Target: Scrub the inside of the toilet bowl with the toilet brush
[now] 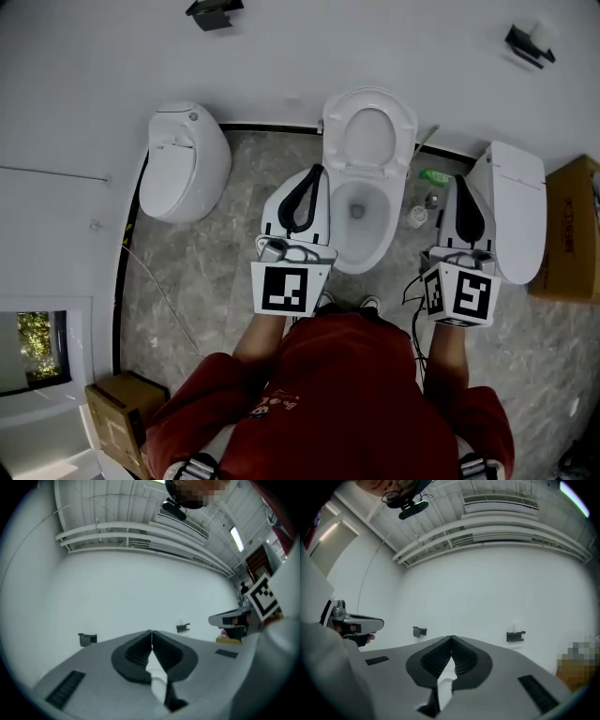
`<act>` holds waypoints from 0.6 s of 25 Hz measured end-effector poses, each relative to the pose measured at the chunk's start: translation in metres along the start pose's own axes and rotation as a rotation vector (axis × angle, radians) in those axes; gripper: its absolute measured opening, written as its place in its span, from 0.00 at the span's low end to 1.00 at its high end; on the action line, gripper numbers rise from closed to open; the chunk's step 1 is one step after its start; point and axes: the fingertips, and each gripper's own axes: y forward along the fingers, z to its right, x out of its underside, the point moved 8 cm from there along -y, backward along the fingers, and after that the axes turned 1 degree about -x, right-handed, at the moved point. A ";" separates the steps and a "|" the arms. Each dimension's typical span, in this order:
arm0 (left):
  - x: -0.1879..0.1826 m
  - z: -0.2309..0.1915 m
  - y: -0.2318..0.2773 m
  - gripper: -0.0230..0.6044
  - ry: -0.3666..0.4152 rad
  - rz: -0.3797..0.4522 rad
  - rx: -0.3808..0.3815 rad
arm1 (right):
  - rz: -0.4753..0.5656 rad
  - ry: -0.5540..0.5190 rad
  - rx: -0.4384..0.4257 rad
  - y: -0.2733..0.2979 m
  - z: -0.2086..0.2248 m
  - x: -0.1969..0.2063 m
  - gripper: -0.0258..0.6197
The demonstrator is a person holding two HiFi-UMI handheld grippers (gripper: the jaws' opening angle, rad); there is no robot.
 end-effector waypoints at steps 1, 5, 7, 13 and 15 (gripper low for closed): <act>-0.002 0.002 0.000 0.03 0.003 0.006 0.001 | 0.016 0.000 0.004 -0.001 0.001 -0.001 0.04; -0.011 0.012 0.001 0.03 0.022 0.022 0.005 | 0.036 -0.026 0.019 -0.005 0.008 -0.007 0.04; -0.015 0.016 0.002 0.03 0.024 0.027 0.008 | 0.038 -0.026 0.018 -0.006 0.011 -0.008 0.04; -0.017 0.022 0.004 0.03 0.031 0.035 0.005 | 0.021 -0.018 0.029 -0.008 0.019 -0.004 0.04; -0.017 0.023 0.005 0.03 0.026 0.037 0.004 | 0.016 -0.017 0.031 -0.008 0.020 -0.004 0.04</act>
